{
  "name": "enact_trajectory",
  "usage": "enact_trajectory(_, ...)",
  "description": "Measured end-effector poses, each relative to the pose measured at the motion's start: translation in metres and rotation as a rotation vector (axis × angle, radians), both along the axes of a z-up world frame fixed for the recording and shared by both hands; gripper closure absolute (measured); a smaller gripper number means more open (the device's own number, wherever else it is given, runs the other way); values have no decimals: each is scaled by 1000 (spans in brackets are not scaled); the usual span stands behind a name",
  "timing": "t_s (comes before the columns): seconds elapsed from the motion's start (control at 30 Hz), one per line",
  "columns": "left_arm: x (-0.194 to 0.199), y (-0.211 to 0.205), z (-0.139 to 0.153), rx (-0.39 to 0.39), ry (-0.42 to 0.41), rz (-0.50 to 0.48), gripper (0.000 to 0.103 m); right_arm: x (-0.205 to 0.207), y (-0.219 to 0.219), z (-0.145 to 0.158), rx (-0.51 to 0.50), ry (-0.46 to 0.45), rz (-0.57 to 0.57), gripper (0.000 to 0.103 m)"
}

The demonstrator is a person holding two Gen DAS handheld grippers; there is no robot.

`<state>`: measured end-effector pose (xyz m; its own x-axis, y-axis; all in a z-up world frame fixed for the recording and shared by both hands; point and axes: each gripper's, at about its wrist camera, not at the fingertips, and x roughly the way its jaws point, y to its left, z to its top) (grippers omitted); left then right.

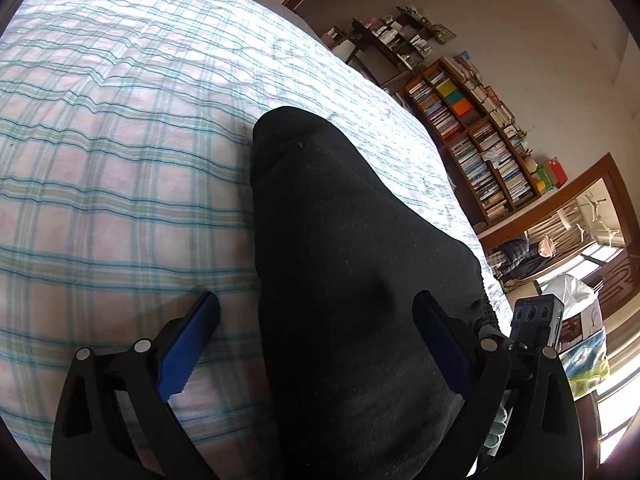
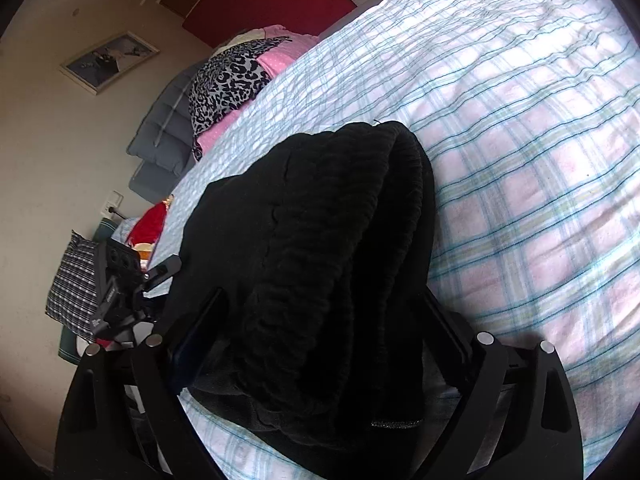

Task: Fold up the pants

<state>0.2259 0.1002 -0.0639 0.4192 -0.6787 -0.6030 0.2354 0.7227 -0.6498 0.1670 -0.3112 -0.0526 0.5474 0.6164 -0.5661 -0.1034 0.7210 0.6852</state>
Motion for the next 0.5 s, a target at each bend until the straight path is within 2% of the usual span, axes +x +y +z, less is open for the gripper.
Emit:
enact_trajectory(0.07,-1,2,0,-11,1,-2,8,1,-5,0,32,-3,2,10)
enact_trajectory(0.27,-1,6,1,-57,17,-47,8,0,-4,1,20,-11,6,11)
enact_trajectory(0.37,-4,0,3,-41,23,-89,10,2,-7,-1,7,3,-19,21)
enact_trajectory(0.4,-5,-2,3,-29,26,-96,14,2,-8,-2,-2,11,-28,26)
enact_trajectory(0.5,-2,-5,1,-22,45,-118,37,3,-7,-3,-31,22,-37,33)
